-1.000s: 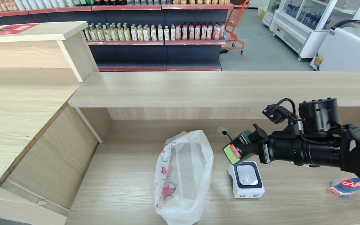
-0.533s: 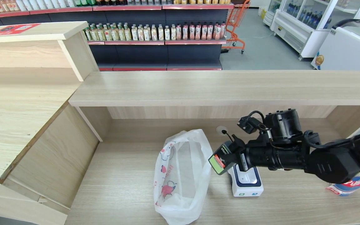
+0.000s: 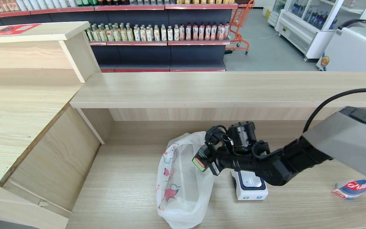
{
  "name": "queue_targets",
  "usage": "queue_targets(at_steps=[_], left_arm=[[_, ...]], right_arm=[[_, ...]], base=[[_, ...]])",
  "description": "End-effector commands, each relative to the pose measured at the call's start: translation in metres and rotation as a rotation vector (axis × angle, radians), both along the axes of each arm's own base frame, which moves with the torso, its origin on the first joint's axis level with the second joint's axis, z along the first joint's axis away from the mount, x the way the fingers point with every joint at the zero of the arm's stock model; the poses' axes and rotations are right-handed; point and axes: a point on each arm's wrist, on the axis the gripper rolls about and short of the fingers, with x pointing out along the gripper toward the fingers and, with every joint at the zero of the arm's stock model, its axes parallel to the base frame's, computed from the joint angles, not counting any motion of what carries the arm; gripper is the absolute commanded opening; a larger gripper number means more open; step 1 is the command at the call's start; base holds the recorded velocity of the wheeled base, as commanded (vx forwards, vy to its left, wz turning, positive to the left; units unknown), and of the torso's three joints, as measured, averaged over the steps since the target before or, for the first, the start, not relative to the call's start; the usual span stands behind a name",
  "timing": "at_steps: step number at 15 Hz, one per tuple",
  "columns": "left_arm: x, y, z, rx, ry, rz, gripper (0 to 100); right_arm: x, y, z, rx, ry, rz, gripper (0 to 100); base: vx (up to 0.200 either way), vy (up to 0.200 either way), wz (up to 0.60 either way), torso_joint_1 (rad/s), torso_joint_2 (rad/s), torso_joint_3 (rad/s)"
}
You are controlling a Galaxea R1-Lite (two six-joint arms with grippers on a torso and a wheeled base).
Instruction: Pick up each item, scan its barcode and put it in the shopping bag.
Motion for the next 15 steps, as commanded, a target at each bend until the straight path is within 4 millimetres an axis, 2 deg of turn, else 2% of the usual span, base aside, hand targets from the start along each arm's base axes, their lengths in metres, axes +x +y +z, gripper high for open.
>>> queue_targets(at_steps=[1,7,8,10,11,12,13,14,15], left_arm=[[0.000,0.000,0.000,0.000,-0.001,0.000,100],[0.000,0.000,0.000,0.000,0.001,0.000,100],[0.000,0.000,0.000,0.000,0.001,0.000,100],[0.000,0.000,0.000,0.000,0.001,0.000,100],[0.000,0.000,0.000,0.000,0.001,0.000,100],[0.000,0.000,0.000,0.000,0.001,0.000,100],[0.000,0.000,0.000,0.000,0.001,0.000,100],[0.000,0.000,0.000,0.000,0.001,0.000,100],[0.000,0.000,0.000,0.000,0.001,0.000,100]], right_arm=[[0.005,0.017,-0.031,-0.072,0.009,0.044,0],[0.014,0.031,-0.041,-0.107,-0.036,0.092,0],[0.014,0.031,-0.042,-0.117,-0.035,0.096,100],[0.014,0.026,-0.037,-0.114,-0.032,0.086,100],[0.013,0.022,-0.028,-0.102,-0.028,0.072,100],[0.013,0.016,-0.014,-0.053,-0.009,0.030,100],[0.010,0.012,0.012,0.050,0.016,-0.027,100],[0.007,0.009,0.027,0.117,0.041,-0.066,100],[0.003,-0.005,0.050,0.206,0.087,-0.133,100]], base=[[0.000,0.000,0.00,0.000,0.00,0.000],[0.000,0.000,0.00,0.000,0.00,0.000],[0.000,0.000,0.00,0.000,0.00,0.000],[0.000,0.000,0.00,0.000,0.00,0.000],[0.000,0.000,0.00,0.000,0.00,0.000],[0.000,0.000,0.00,0.000,0.00,0.000],[0.000,0.000,0.00,0.000,0.00,0.000],[0.000,0.000,0.00,0.000,0.00,0.000],[0.000,0.000,0.00,0.000,0.00,0.000]])
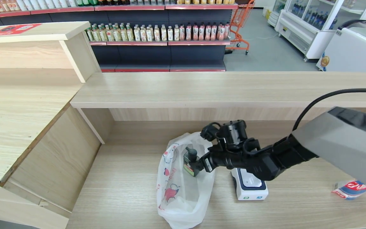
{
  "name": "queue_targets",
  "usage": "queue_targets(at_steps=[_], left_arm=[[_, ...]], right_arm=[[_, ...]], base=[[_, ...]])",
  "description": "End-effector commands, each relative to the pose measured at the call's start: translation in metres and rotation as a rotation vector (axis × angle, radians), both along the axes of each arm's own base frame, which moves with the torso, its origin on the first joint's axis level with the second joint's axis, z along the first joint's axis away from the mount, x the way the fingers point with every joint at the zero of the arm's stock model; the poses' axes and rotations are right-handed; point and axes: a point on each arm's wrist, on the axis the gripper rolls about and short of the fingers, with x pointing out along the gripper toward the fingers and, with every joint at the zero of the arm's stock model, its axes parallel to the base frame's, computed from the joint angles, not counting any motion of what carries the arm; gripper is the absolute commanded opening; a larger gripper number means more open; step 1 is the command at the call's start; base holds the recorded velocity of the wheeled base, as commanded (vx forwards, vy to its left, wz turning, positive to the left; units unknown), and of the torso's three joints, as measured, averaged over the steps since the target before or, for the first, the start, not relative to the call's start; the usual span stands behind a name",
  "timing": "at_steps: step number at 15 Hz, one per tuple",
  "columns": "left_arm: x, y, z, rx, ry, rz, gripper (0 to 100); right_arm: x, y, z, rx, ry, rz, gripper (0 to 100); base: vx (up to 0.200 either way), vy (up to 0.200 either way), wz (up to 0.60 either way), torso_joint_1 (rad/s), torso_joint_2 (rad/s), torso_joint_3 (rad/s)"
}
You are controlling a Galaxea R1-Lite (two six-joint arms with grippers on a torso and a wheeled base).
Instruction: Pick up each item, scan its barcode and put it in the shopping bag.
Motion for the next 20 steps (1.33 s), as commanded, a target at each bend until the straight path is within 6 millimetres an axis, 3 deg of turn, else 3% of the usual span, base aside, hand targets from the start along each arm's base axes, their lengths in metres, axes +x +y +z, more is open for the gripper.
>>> queue_targets(at_steps=[1,3,5,9,14,20], left_arm=[[0.000,0.000,0.000,0.000,0.001,0.002,100],[0.000,0.000,0.000,0.000,0.001,0.002,100],[0.000,0.000,0.000,0.000,0.001,0.000,100],[0.000,0.000,0.000,0.000,0.001,0.000,100],[0.000,0.000,0.000,-0.002,0.001,0.000,100],[0.000,0.000,0.000,0.000,0.001,0.002,100]], right_arm=[[-0.019,-0.048,0.074,0.193,0.050,-0.143,100],[-0.049,-0.088,0.087,0.258,0.109,-0.246,100],[-0.060,-0.128,0.102,0.297,0.090,-0.362,100],[-0.093,-0.177,0.114,0.300,0.031,-0.525,100],[-0.165,-0.195,0.111,0.307,-0.007,-0.569,100],[-0.199,-0.200,0.104,0.298,0.013,-0.571,100]], base=[[0.000,0.000,0.00,0.000,0.00,0.000],[0.000,0.000,0.00,0.000,0.00,0.000],[0.000,0.000,0.00,0.000,0.00,0.000],[0.000,0.000,0.00,0.000,0.00,0.000],[0.000,0.000,0.00,0.000,0.00,0.000],[0.000,-0.167,0.00,0.001,0.00,0.003]])
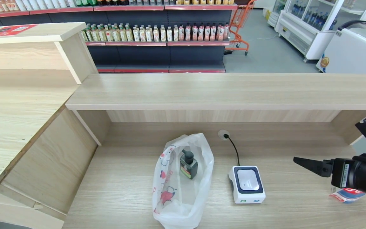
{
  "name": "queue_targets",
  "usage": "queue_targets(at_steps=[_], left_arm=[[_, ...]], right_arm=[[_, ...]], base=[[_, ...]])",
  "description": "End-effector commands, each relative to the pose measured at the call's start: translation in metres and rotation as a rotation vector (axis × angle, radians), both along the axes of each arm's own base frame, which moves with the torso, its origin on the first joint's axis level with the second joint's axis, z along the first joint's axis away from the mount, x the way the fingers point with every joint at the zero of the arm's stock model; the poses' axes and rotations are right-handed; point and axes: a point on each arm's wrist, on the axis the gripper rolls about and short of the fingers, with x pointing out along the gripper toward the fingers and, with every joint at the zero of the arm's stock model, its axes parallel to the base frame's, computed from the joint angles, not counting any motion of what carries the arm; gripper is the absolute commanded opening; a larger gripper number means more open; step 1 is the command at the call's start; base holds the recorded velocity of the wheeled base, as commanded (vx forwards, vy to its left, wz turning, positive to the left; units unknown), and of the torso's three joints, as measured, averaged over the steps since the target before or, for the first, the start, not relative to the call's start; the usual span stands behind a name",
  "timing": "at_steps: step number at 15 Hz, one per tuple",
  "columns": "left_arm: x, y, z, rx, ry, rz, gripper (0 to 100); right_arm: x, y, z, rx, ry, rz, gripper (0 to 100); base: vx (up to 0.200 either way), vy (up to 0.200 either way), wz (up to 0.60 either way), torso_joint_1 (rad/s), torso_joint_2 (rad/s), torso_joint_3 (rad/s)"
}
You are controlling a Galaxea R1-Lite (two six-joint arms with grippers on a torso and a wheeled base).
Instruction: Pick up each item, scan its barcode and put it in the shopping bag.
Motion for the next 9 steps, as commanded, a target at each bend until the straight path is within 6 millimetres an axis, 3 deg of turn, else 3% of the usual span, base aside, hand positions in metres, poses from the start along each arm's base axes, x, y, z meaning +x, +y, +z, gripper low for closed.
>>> queue_targets(at_steps=[1,9], left_arm=[[0.0001,0.0000,0.0001,0.000,0.000,0.000,100],[0.0001,0.0000,0.0001,-0.005,0.000,0.002,100]], right_arm=[[-0.0126,-0.0017,0.0031,0.003,-0.011,0.002,100],[-0.0191,-0.0027,-0.0002,0.018,0.028,-0.009,100]], base=[[0.000,-0.200,0.00,0.022,0.00,-0.002],[0.000,-0.200,0.00,0.002,0.00,0.004]])
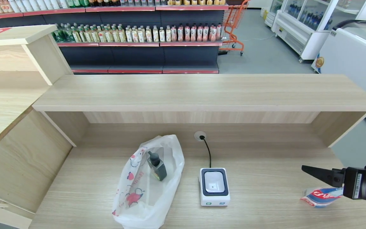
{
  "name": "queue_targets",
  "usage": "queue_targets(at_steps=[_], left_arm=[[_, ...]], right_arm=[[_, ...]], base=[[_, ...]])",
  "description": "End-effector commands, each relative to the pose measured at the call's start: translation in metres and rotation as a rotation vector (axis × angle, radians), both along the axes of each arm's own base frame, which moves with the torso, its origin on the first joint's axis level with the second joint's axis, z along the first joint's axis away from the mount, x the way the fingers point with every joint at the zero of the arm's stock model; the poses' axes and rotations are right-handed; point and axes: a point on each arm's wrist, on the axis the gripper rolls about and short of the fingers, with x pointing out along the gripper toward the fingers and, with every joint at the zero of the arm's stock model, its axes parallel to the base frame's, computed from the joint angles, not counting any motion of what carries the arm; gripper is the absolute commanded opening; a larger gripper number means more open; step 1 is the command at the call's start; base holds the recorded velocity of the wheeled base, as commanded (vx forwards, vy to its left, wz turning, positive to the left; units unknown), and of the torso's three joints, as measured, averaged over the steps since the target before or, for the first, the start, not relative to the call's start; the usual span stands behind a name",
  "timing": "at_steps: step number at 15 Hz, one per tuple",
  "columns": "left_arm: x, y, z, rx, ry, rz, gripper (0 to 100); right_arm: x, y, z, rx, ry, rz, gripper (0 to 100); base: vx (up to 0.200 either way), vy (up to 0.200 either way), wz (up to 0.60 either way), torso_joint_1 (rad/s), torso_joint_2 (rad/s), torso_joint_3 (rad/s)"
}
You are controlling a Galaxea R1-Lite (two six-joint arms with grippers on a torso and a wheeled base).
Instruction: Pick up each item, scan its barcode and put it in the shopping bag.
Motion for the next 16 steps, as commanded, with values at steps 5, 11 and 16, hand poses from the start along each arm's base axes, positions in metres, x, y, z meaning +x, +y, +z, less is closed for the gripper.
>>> queue_targets(at_steps=[5,11,16], left_arm=[[0.000,0.000,0.000,0.005,0.001,0.002,100],[0.000,0.000,0.000,-0.001,0.001,0.003,100],[0.000,0.000,0.000,0.008,0.001,0.002,100]], right_arm=[[-0.018,-0.003,0.003,0.041,0.035,-0.018,100],[-0.024,-0.004,0.004,0.040,0.040,-0.018,100],[-0.022,-0.006,0.008,0.058,0.029,-0.052,100]], base=[[0.000,-0.160,0.00,-0.001,0.00,0.002],[-0.167,0.000,0.00,0.003,0.00,0.004],[-0.080,0.000,0.00,0.001,0.00,0.004]])
